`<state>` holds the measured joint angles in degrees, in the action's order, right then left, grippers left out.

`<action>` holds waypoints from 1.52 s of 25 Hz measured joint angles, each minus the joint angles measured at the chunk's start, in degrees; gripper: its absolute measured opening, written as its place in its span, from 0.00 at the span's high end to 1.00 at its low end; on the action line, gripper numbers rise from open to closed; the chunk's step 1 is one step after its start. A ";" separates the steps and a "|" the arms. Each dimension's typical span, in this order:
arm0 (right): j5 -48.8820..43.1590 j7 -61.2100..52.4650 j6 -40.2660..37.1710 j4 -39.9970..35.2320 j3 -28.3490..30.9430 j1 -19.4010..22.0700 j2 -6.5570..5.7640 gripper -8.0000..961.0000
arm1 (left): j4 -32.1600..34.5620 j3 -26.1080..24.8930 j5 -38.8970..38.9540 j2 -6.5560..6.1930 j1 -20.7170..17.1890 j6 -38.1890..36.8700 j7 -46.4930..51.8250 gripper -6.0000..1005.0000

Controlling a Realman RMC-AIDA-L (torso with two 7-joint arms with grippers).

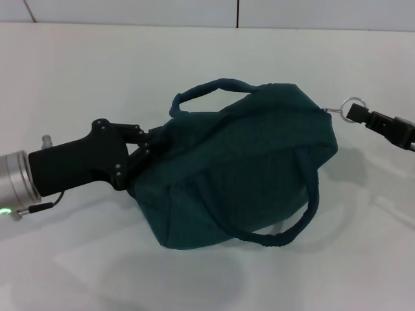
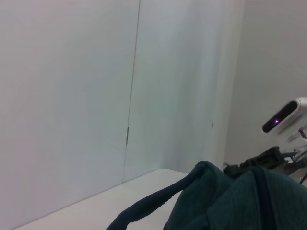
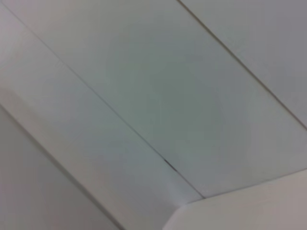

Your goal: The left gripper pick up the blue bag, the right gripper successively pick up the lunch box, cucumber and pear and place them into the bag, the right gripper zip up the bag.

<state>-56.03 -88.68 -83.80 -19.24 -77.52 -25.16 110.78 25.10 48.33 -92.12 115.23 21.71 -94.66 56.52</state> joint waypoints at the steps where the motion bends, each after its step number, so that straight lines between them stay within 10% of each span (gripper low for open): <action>1: -0.02 0.00 0.50 0.00 -0.09 0.07 -0.05 0.97 | 0.04 -0.01 0.03 -0.03 0.00 0.00 0.01 0.94; 38: -14.89 -0.03 10.17 -0.26 -0.44 -3.97 2.17 0.97 | 0.42 -0.99 0.19 -0.22 -0.29 0.00 0.40 0.94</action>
<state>-70.93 -88.71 -73.63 -19.51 -77.96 -29.13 112.95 25.52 47.35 -91.94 115.01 21.42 -94.66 56.92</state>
